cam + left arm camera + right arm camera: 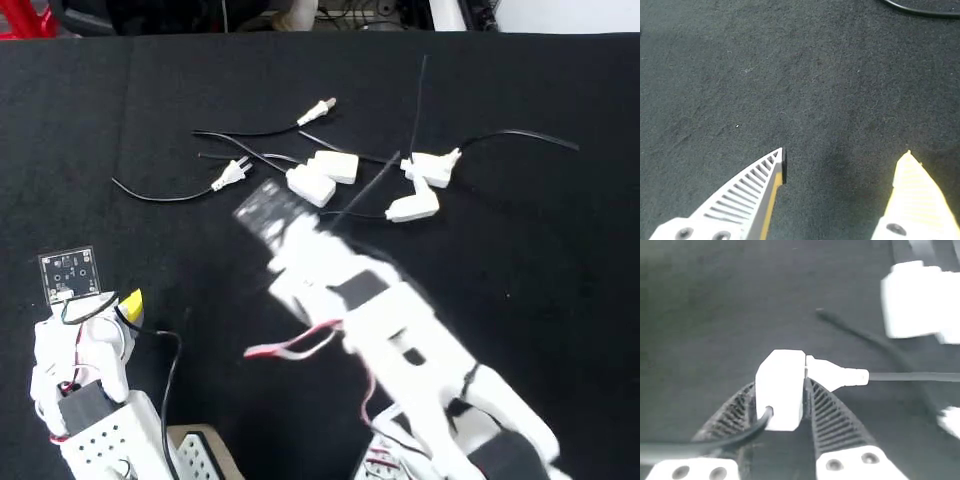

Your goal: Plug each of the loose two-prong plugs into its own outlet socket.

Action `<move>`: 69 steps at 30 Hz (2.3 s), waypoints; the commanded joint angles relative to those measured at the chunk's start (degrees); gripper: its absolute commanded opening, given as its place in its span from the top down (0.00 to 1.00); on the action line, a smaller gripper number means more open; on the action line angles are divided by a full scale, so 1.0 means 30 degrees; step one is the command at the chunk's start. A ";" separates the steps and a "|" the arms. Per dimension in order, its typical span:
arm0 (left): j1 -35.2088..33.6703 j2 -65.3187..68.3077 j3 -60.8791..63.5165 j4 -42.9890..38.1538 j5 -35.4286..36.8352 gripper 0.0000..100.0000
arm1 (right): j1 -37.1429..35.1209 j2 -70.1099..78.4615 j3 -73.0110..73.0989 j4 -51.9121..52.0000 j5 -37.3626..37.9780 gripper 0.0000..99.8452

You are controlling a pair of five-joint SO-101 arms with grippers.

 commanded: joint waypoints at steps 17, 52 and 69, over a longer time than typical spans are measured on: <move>0.0249 -0.0088 0.0366 -0.0322 -0.0059 0.65 | 0.7209 0.9685 -0.9451 -0.0205 0.9700 0.99; 1.0330 0.5744 -0.7282 -0.1817 0.6007 0.65 | 0.9348 0.0864 -0.8806 1.3626 0.3165 0.83; 1.5546 3.5839 -2.5802 -0.5861 1.7524 0.65 | 1.2425 0.0982 -0.0425 0.6066 0.0469 0.83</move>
